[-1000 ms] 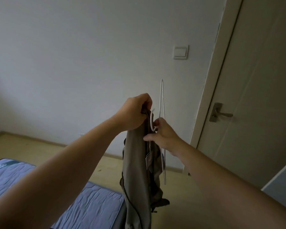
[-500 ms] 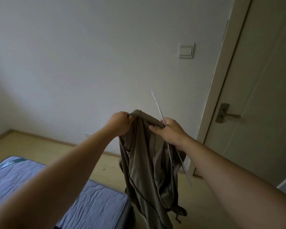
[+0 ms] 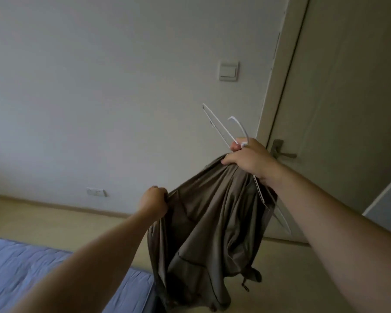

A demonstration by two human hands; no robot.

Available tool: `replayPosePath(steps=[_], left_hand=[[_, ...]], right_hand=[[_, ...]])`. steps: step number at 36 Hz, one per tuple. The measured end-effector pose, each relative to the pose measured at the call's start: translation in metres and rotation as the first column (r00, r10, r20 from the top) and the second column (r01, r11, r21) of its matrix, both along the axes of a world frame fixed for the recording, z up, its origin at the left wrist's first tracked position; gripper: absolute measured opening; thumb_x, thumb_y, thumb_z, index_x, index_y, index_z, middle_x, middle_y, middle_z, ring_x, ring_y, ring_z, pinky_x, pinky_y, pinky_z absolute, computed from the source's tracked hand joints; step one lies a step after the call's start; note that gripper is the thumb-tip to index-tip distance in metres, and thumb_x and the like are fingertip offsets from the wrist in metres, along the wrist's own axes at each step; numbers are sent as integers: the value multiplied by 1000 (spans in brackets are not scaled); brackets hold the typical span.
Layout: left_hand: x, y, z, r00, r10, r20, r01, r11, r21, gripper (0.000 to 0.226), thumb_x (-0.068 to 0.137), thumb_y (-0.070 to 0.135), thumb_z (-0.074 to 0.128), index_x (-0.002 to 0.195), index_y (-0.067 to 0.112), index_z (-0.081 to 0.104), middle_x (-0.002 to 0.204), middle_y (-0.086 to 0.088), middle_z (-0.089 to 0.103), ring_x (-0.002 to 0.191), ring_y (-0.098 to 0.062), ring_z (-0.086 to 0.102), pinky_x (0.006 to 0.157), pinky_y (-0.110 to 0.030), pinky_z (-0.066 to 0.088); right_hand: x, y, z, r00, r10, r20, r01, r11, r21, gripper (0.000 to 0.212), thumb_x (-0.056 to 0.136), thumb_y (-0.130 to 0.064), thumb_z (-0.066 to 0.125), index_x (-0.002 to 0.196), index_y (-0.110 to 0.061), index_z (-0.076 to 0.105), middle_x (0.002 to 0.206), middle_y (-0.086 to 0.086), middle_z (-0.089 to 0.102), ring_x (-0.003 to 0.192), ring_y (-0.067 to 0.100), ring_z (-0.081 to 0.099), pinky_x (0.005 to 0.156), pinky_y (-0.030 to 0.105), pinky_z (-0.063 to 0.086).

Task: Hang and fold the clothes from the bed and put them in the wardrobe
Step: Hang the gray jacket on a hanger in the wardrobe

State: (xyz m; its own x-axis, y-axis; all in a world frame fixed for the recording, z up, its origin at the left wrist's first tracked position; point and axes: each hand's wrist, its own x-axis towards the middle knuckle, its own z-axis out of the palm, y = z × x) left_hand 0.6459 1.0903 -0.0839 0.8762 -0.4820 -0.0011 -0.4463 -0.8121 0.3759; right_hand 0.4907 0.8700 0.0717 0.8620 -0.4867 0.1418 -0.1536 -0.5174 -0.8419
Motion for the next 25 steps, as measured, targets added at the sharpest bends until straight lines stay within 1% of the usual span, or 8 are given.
replayPosePath(steps=[5, 10, 13, 15, 17, 19, 22, 25], left_hand=[[5, -12, -30, 962, 220, -162, -225, 974, -14, 22, 82, 9, 55, 101, 10, 65, 108, -15, 67, 103, -35, 65, 87, -42, 56], [4, -41, -46, 891, 327, -316, -385, 912, -142, 36, 87, 14, 59, 117, 2, 42, 122, -24, 54, 114, -45, 57, 94, -51, 50], [5, -61, -58, 799, 304, -518, -444, 880, -169, 43, 90, 12, 60, 124, -8, 44, 123, -29, 57, 113, -46, 58, 87, -49, 51], [5, -75, -63, 703, 263, -660, -461, 876, -143, 36, 95, 12, 53, 121, -13, 54, 114, -30, 63, 103, -44, 63, 85, -48, 53], [2, -93, -63, 685, 164, -710, -425, 881, -206, 31, 97, 9, 48, 118, -10, 59, 104, -26, 65, 90, -37, 64, 75, -40, 48], [0, -115, -58, 745, 43, -666, -337, 885, -320, 27, 96, 2, 48, 116, -5, 64, 113, -26, 66, 84, -30, 62, 76, -35, 44], [-5, -147, -44, 768, -85, -634, -239, 881, -408, 28, 95, -2, 49, 117, 2, 66, 118, -23, 66, 100, -34, 63, 92, -43, 53], [-10, -175, -23, 823, -169, -543, -57, 925, -375, 20, 92, 9, 54, 102, 13, 71, 104, -14, 69, 98, -32, 64, 90, -42, 55]], right_hand=[[-42, -24, 11, 998, 31, -52, -33, 998, -47, 44, 66, -18, 80, 65, -22, 36, 61, -8, 36, 54, 6, 34, 50, 23, 27], [-83, -41, 11, 984, 116, -138, -113, 993, 27, 47, 66, -22, 79, 64, -24, 32, 64, -8, 35, 64, 7, 33, 63, 32, 24], [-105, -56, 6, 978, 149, -144, -144, 988, 48, 50, 80, -7, 77, 66, -23, 32, 63, -12, 35, 63, 5, 33, 61, 29, 25], [-119, -64, 3, 970, 178, -164, -169, 983, 66, 49, 78, -12, 80, 67, -22, 34, 63, -12, 35, 63, 5, 33, 59, 25, 25], [-132, -73, -2, 959, 211, -190, -197, 976, 93, 44, 73, -20, 78, 67, -22, 35, 64, -11, 34, 63, 5, 32, 57, 22, 24], [-145, -85, -8, 945, 260, -201, -239, 963, 122, 41, 74, -21, 76, 66, -22, 35, 65, -11, 33, 62, 5, 31, 57, 19, 25], [-164, -105, -17, 918, 319, -235, -285, 944, 166, 34, 78, -23, 74, 64, -24, 43, 67, -8, 38, 67, 6, 35, 62, 19, 29], [-178, -128, -24, 905, 358, -230, -297, 919, 260, 22, 80, -35, 71, 64, -24, 62, 71, -10, 54, 72, 4, 48, 71, 18, 38]])
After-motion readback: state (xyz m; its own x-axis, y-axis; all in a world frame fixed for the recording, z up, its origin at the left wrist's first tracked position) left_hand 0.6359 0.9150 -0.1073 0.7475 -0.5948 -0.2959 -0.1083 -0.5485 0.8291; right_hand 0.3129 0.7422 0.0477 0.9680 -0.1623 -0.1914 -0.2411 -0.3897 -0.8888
